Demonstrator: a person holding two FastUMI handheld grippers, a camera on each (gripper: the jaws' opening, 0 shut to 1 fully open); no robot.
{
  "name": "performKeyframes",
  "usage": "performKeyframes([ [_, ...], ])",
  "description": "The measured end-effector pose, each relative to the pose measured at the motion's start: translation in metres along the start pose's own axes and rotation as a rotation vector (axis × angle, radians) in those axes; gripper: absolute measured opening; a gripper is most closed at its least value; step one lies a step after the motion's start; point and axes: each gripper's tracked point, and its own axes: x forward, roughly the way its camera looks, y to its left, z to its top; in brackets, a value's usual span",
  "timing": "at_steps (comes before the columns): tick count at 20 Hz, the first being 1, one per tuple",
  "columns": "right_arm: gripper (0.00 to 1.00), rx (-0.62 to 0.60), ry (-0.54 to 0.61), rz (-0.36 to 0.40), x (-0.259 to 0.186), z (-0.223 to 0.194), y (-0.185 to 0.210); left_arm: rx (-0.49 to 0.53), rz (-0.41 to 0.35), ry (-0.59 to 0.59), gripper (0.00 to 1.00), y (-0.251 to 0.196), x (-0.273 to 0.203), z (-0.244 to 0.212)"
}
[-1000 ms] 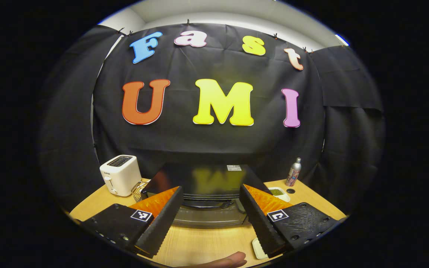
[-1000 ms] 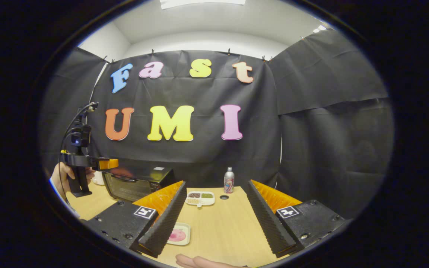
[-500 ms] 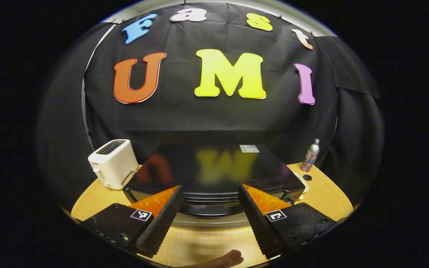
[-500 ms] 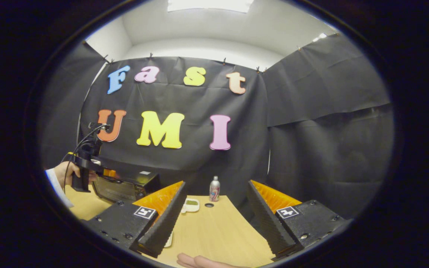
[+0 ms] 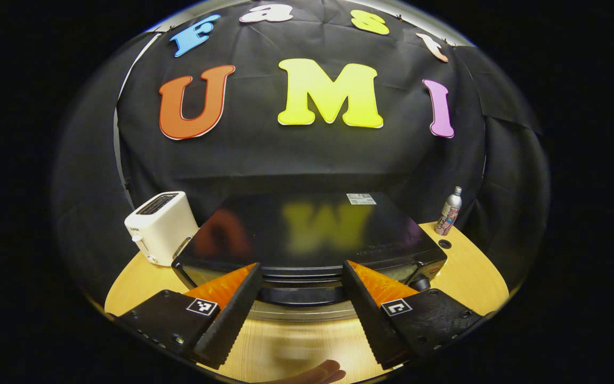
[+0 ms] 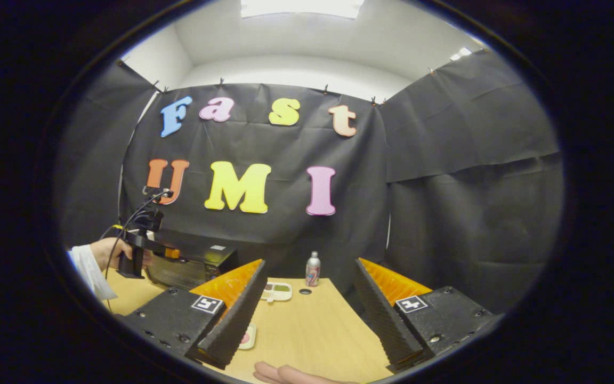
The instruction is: Open the electric oven with the left hand, put the food in, and close the electric oven.
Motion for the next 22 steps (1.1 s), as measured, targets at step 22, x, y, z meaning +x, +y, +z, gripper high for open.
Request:
performKeyframes([
  [22,1.00,0.056,0.063,0.018,-0.043,-0.003,0.018,-0.013,0.008,-0.070,0.96,-0.009,-0.086,-0.098],
])
